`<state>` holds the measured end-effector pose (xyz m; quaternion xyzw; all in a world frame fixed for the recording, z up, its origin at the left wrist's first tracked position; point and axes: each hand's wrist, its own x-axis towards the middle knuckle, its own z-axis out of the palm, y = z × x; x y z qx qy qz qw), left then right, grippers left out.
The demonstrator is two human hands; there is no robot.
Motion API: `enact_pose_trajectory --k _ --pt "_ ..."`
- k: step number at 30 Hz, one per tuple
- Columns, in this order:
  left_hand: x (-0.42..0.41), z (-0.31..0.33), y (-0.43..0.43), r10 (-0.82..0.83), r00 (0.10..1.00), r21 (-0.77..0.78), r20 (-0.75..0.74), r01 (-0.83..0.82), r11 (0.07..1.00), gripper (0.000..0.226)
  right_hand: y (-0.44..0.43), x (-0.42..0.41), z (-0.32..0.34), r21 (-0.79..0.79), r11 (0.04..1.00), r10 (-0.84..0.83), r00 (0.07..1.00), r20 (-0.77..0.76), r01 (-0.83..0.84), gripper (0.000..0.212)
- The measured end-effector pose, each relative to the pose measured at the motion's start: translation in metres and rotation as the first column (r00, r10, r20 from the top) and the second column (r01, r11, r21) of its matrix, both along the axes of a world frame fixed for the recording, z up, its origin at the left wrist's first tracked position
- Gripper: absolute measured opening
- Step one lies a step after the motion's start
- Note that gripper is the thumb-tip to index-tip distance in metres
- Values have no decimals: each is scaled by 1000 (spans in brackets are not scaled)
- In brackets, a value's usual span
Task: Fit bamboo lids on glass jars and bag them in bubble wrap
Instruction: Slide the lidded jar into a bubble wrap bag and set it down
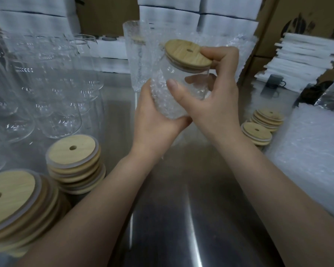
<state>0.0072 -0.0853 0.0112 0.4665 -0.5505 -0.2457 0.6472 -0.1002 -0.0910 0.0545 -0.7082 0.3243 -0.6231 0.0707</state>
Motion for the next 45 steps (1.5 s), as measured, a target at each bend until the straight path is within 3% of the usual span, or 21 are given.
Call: enact_pose_trajectory --k 7,14,19,26,29,33,37,41,45 --pt "3 3 -2 -88 990 -49 -108 84 995 79 -1 -3 -3 44 999 -26 996 -91 30 32" --pt "7 0 -6 -112 985 -41 -133 108 993 102 -10 -10 -7 30 999 28 998 -60 -26 35" --pt "8 -3 -6 -130 976 -22 -172 128 992 90 -14 -17 -7 133 976 169 985 46 -174 52" --pt "15 -6 -11 -175 955 12 -238 183 983 91 -21 -24 -9 247 965 104 992 -70 -84 29" --pt "17 -6 -11 -193 952 5 -237 200 980 93 -21 -25 -9 285 958 9 991 -130 28 22" --pt "17 -6 -11 -209 956 6 -204 215 977 94 -18 -28 -4 181 979 -69 990 -127 91 7" --pt "20 -5 -10 -228 959 -8 -170 230 973 96 -14 -25 3 47 999 4 999 -49 -1 13" --pt "17 -6 -8 -253 949 -40 -189 250 967 83 -8 -21 5 -20 998 56 998 -40 -56 24" --pt "14 -4 -6 -280 937 -70 -209 271 960 70 -7 -19 4 -145 989 1 995 -102 -16 11"
